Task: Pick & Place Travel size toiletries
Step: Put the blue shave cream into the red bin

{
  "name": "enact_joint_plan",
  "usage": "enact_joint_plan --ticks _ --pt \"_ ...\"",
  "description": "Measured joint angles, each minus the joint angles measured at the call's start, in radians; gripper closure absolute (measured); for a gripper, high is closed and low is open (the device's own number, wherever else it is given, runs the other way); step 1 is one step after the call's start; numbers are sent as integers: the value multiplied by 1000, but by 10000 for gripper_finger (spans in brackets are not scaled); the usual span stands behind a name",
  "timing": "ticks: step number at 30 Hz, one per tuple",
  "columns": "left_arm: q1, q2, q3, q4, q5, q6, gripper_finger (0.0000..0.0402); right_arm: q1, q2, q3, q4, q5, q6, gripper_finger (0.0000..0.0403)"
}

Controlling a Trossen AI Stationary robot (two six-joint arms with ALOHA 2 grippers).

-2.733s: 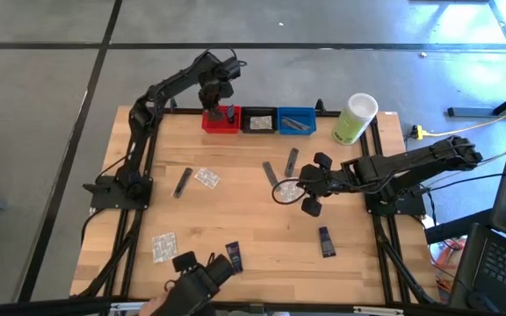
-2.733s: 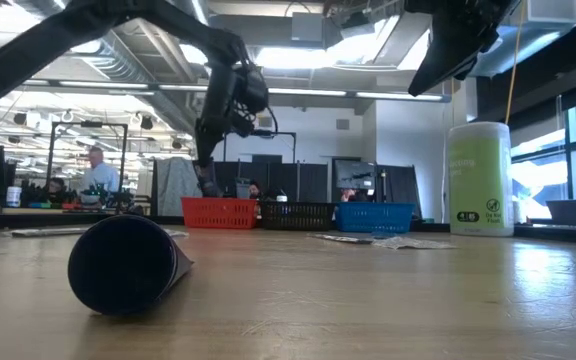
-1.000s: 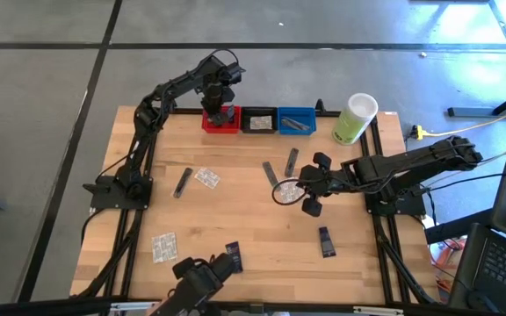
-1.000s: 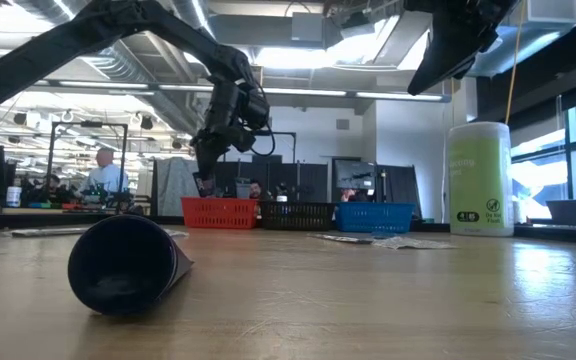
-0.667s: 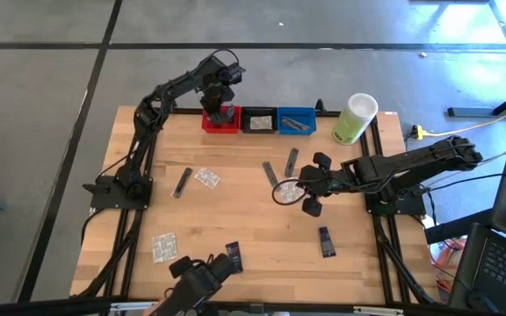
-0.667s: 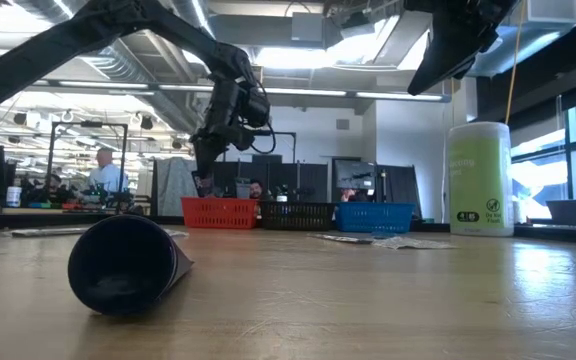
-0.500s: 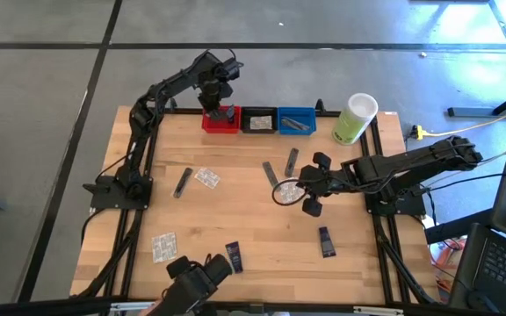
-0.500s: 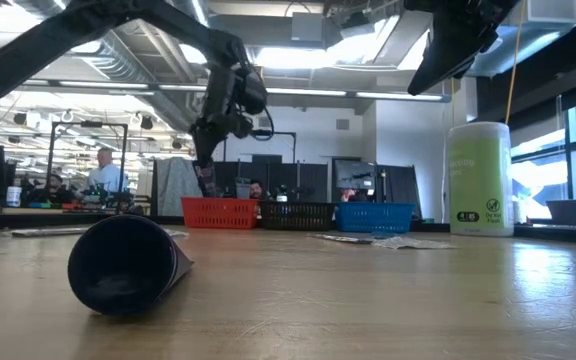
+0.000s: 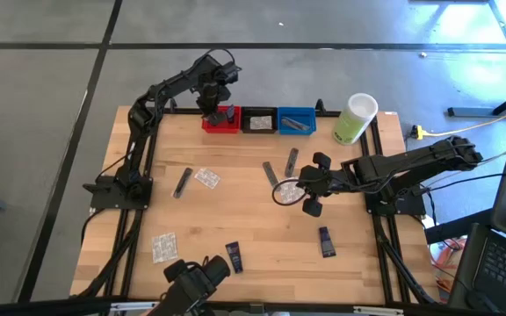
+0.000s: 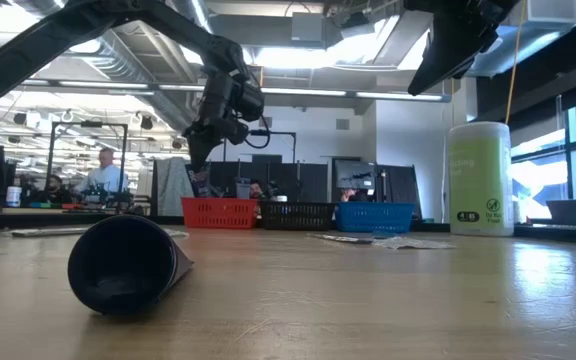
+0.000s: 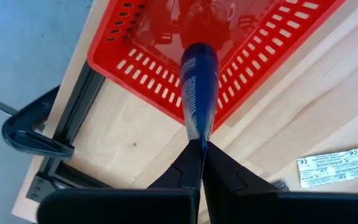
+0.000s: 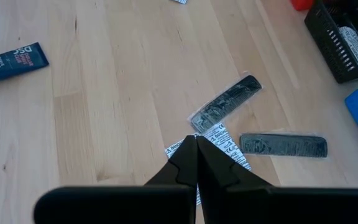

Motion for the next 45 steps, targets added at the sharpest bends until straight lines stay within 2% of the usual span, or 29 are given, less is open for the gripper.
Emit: enact_joint_plan --ticks 25,32,38,45 --pt "3 44 -6 2 -1 -45 400 0 0 0 4 1 0 401" --pt "0 61 -22 -2 -12 -13 397 0 0 0 4 1 -3 401" --pt "1 64 -25 -2 -18 13 372 0 0 0 4 4 -6 401" --pt "0 67 -24 3 -57 23 318 0 0 0 4 3 -6 401"
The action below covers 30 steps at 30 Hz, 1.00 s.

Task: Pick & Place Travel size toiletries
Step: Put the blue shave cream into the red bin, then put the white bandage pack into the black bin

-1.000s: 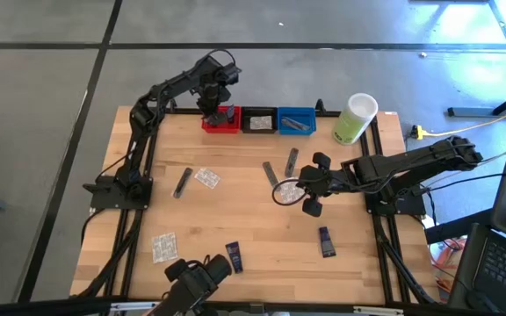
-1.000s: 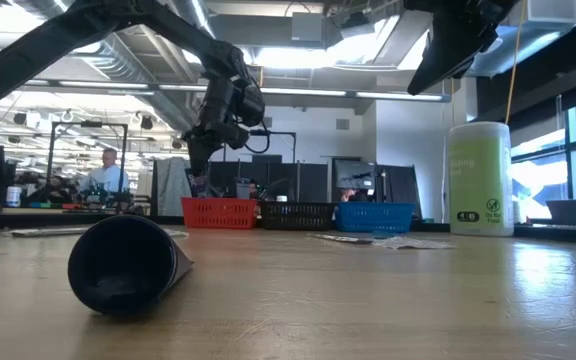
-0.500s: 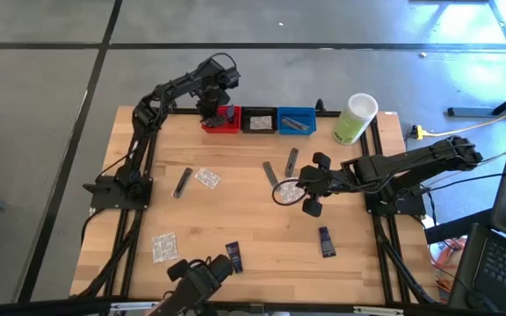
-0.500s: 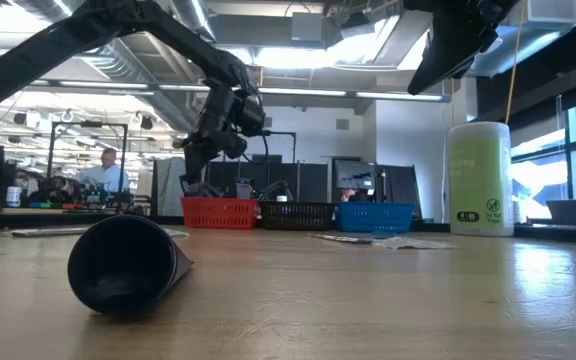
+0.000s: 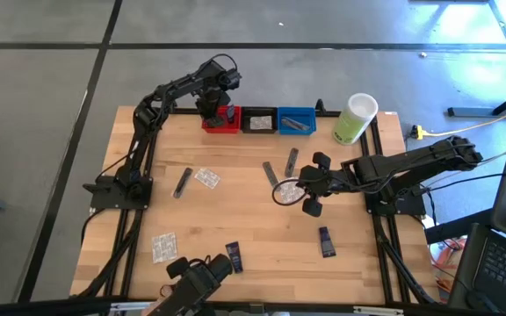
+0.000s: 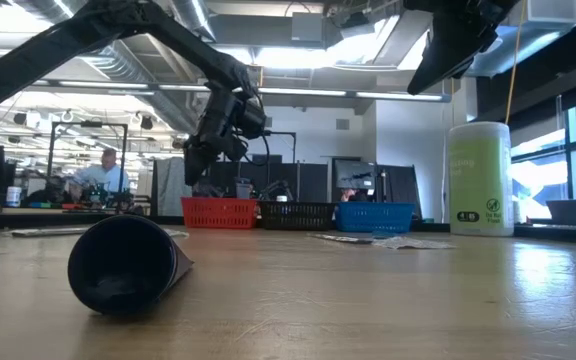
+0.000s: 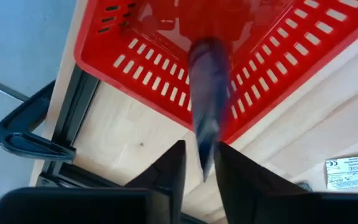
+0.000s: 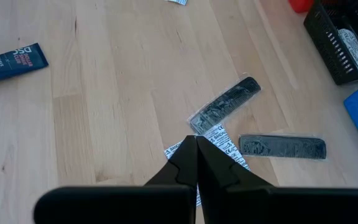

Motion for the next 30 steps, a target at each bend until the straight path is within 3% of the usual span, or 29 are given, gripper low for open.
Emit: enact_joint_plan --ticks 9,17,26,30 --pt "-1 -5 80 0 8 27 267 0 0 0 0 -3 -1 401" --pt "-1 -153 88 -3 10 44 262 0 0 0 0 -11 -24 401" --pt "-16 -345 89 2 233 2 282 0 0 0 -1 -12 -23 401" --pt "-59 -441 39 96 268 -7 301 0 -7 0 0 -16 -23 401"
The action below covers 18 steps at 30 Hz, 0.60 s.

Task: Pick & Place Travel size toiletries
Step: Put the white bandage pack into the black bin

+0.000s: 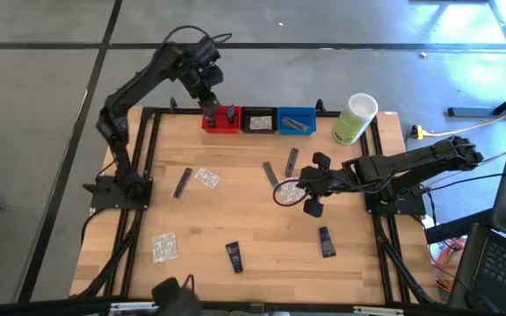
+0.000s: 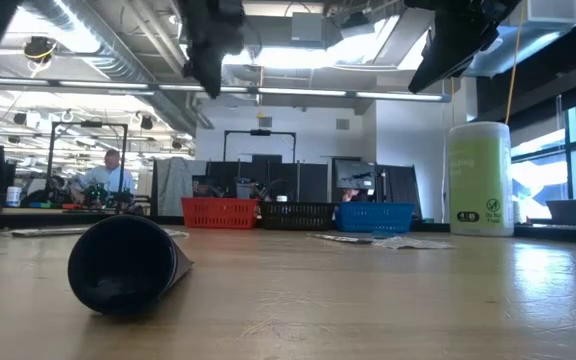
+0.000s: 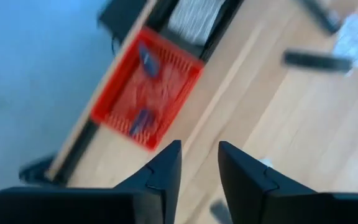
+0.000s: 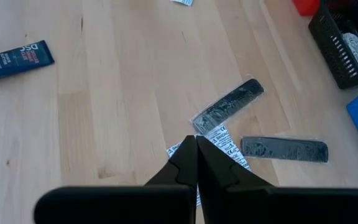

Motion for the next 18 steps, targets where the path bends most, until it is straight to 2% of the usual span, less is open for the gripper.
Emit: enact_joint_plan --ticks 4,11,18 --pt "-65 -131 -147 185 8 -15 324 0 -17 0 -5 -3 -7 402" --pt "-184 -392 -544 540 160 -63 353 0 -59 0 -7 -6 -26 402" --pt "-327 -656 -924 892 152 -167 373 0 -71 0 -6 -10 -34 403"
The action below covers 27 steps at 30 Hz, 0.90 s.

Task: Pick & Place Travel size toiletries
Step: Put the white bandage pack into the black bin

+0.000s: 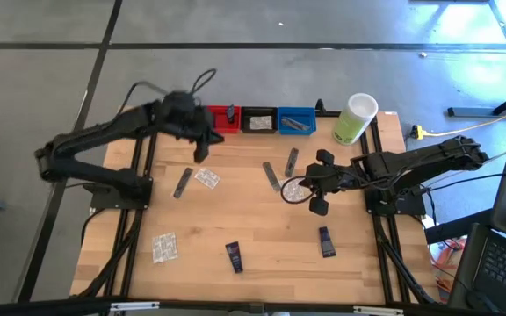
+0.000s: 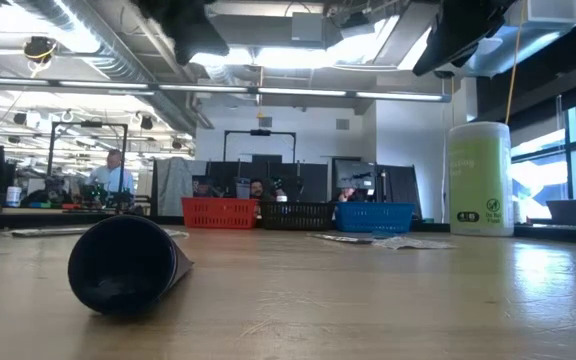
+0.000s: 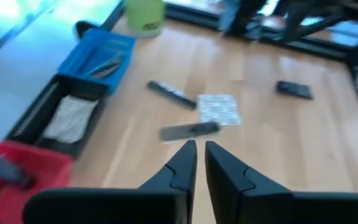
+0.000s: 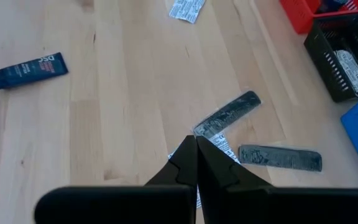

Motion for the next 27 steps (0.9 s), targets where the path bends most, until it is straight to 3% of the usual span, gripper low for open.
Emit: enact_joint_plan --ticks 4,11,22,27 --pt "-81 -120 -205 224 -10 -43 381 0 0 -1 3 0 5 403" --pt "-212 -256 -476 489 -168 -145 393 0 -41 -72 24 -24 68 403" --pt "-414 -296 -630 658 -270 -132 397 13 -242 -360 303 -73 101 403" --pt "-505 -296 -706 750 -280 -147 397 44 -317 -431 333 -81 114 403"
